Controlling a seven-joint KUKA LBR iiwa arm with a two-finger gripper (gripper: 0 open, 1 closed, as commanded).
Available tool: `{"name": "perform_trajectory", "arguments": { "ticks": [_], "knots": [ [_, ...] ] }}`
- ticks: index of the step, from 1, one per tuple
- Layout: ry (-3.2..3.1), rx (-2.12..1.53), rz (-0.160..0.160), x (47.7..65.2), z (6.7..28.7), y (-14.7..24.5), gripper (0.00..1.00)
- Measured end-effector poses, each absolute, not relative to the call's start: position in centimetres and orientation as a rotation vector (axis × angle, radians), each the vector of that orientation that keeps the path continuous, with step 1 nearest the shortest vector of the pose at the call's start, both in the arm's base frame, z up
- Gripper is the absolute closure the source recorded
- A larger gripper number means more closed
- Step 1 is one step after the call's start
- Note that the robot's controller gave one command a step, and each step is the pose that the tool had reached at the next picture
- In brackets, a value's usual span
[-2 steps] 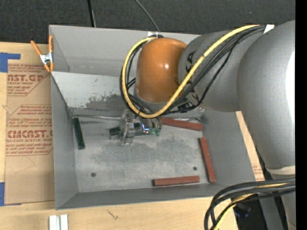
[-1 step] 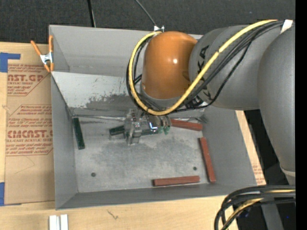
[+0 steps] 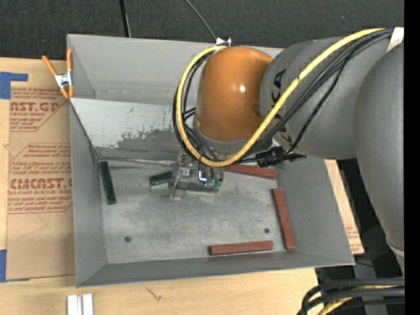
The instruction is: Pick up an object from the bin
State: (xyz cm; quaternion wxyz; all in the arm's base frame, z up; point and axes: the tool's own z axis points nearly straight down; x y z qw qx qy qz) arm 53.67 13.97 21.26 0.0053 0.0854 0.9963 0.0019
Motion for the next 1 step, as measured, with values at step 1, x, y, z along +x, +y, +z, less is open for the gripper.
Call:
{"name": "perform_trajectory", "arguments": {
  "ticks": [1],
  "knots": [
    [3.116,0.423,-0.001,53.41,23.2,13.13,1.0]
  ]
}}
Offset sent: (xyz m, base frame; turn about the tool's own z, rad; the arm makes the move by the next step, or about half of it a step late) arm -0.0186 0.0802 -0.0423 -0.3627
